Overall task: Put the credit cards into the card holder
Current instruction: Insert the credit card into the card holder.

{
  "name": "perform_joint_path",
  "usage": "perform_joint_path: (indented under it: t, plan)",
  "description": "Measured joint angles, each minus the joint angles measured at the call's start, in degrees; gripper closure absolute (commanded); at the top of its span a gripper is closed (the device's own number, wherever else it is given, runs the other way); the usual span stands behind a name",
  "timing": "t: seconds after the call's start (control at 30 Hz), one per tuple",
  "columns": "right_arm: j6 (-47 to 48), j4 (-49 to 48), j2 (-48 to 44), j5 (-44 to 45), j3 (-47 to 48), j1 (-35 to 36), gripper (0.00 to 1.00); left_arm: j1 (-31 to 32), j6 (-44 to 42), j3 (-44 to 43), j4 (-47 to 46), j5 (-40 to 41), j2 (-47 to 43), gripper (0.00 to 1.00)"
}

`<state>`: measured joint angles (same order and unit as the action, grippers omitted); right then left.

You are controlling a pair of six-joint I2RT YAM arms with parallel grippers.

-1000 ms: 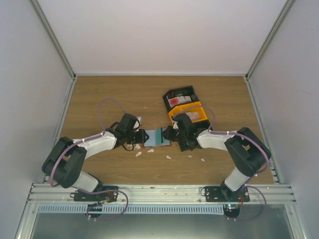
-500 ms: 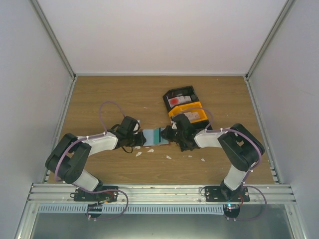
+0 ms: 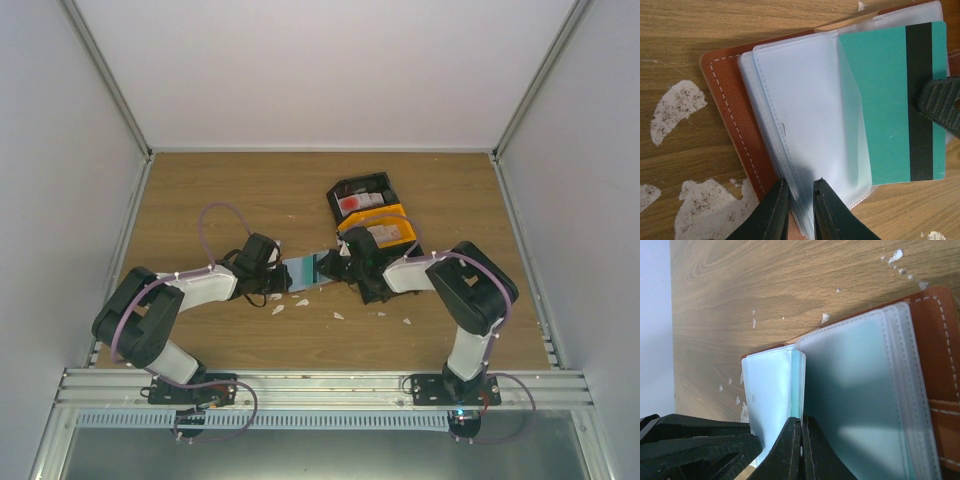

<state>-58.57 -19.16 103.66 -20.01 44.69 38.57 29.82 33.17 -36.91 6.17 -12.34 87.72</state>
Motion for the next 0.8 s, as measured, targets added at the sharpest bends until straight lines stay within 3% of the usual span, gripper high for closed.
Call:
perform_joint_path:
  t: [0.33, 0.8]
  plan:
    - [-0.04, -1.73, 1.36, -1.57, 0.46, 0.31, 0.99, -0.81, 0.33, 0.00, -0.11, -0.24, 0.13, 0.81]
    - [-1.07, 3.28, 1.42, -1.53, 2.84, 0.70, 1.00, -2.49, 2.01, -0.09, -1.36, -1.40, 0.74, 0.78]
